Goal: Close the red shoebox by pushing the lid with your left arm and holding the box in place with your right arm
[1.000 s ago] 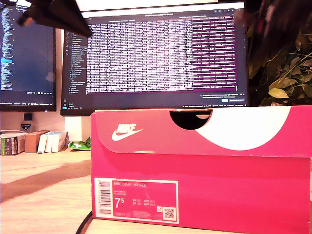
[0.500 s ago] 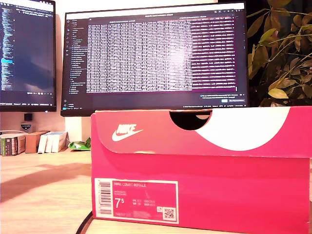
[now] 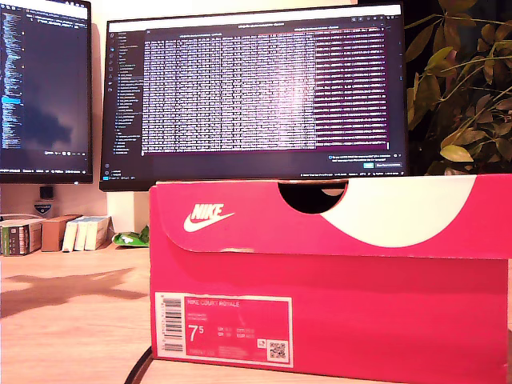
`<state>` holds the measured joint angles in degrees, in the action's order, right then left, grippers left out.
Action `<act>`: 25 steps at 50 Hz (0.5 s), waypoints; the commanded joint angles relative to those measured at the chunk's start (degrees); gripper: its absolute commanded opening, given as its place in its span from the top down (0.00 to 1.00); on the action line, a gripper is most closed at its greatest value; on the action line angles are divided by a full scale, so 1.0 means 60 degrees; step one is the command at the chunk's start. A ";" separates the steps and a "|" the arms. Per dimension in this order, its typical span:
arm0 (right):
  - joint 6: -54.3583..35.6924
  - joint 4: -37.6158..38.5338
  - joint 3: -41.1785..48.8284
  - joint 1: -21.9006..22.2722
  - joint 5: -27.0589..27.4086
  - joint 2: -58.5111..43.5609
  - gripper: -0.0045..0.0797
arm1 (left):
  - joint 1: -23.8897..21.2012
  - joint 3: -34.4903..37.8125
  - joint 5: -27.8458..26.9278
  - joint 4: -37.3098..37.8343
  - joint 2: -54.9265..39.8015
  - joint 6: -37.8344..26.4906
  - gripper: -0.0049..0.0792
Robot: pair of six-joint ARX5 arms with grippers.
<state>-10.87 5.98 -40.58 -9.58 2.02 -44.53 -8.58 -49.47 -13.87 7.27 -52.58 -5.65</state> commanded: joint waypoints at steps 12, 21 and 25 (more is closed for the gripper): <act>0.0164 0.1359 0.1494 0.1690 -0.1045 0.0546 0.96 | 0.0495 0.1260 -0.0160 -0.1198 0.0375 -0.0066 0.96; 0.0495 0.1818 0.1792 0.2528 -0.1800 0.1126 0.96 | 0.0732 0.1523 -0.0543 -0.1592 0.0488 -0.0007 0.96; 0.0637 0.1829 0.1829 0.2616 -0.2120 0.1337 0.96 | 0.0743 0.1574 -0.0667 -0.1774 0.0543 0.0157 0.96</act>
<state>-7.53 16.51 -31.46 6.04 -10.11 -36.71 -4.29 -42.30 -17.54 -2.04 -49.58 -5.04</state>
